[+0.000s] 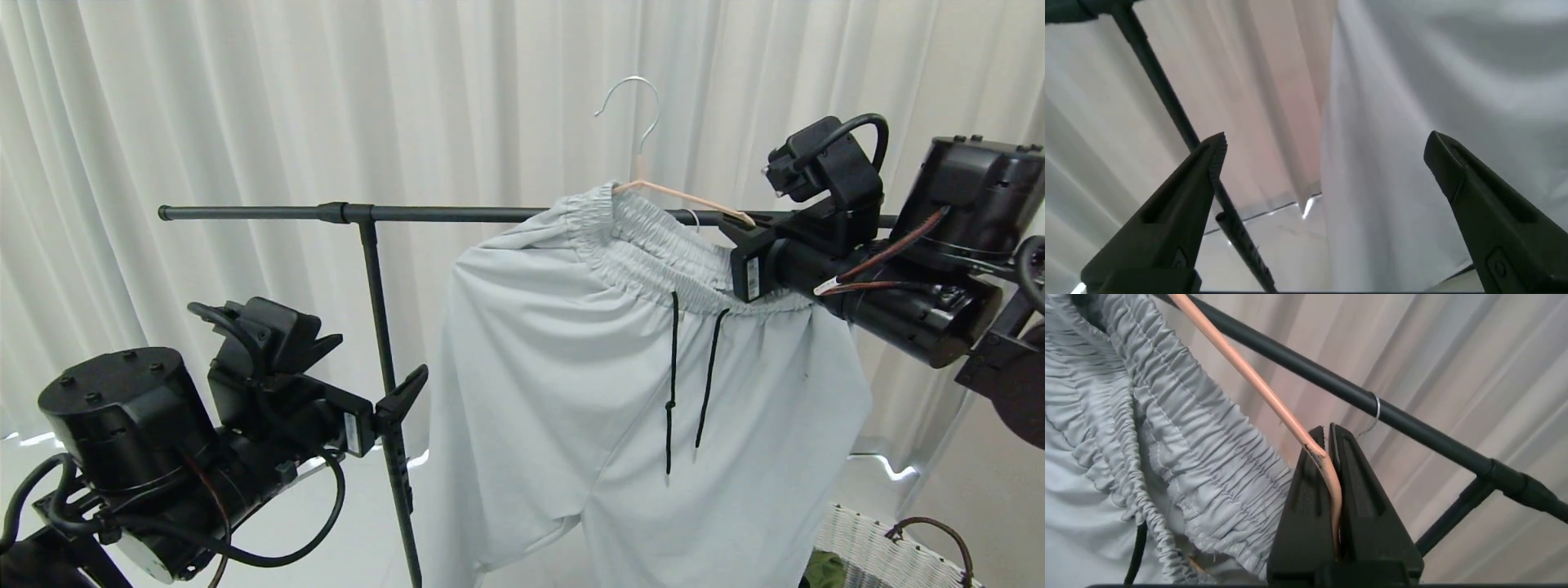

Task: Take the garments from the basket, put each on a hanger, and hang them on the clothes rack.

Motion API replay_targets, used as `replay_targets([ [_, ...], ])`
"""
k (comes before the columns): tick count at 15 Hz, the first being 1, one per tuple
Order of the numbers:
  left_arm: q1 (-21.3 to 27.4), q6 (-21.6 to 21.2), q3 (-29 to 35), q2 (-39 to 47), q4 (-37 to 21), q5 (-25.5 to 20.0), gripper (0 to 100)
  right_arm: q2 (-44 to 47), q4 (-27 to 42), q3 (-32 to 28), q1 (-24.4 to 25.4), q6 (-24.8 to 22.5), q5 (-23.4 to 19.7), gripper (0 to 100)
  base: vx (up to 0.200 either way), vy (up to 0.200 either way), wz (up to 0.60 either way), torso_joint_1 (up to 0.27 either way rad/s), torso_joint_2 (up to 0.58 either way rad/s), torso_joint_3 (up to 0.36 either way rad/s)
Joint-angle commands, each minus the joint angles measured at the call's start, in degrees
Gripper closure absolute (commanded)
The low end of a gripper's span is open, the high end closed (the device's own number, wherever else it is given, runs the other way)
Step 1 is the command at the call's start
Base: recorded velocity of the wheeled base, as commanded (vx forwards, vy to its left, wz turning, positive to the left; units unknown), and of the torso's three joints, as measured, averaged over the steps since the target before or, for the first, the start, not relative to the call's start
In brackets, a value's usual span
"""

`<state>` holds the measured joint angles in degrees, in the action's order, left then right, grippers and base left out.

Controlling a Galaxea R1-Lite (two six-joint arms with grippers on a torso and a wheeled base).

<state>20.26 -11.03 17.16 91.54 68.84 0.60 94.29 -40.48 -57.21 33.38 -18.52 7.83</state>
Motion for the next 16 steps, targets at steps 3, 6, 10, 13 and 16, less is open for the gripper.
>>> replay_targets([
  [3,-0.84,1.45,0.24,0.75,0.68,-1.21,0,-2.36,-0.03,0.96,0.2,-0.03,-0.88,100,0.0,0.0,0.0,0.0,0.0,0.0],
  [6,-0.84,2.59,-2.05,0.66,1.65,-1.48,0,-5.0,0.41,1.58,0.55,-0.2,-2.2,100,0.0,0.0,0.0,0.0,0.0,0.0],
  [10,-0.92,-0.13,-2.05,0.39,3.93,-5.52,0,-6.93,0.49,3.51,1.34,-0.29,-3.26,100,0.0,0.0,0.0,0.0,0.0,0.0],
  [13,-3.74,-0.74,-4.68,1.45,4.02,-11.67,0,-6.84,0.49,3.42,2.66,-0.29,-4.05,100,0.0,0.0,0.0,0.0,0.0,0.0],
  [16,-7.87,-0.39,-5.47,0.75,4.02,-14.13,0,-6.76,0.49,3.16,3.01,-1.79,-4.66,100,0.0,0.0,0.0,0.0,0.0,0.0],
])
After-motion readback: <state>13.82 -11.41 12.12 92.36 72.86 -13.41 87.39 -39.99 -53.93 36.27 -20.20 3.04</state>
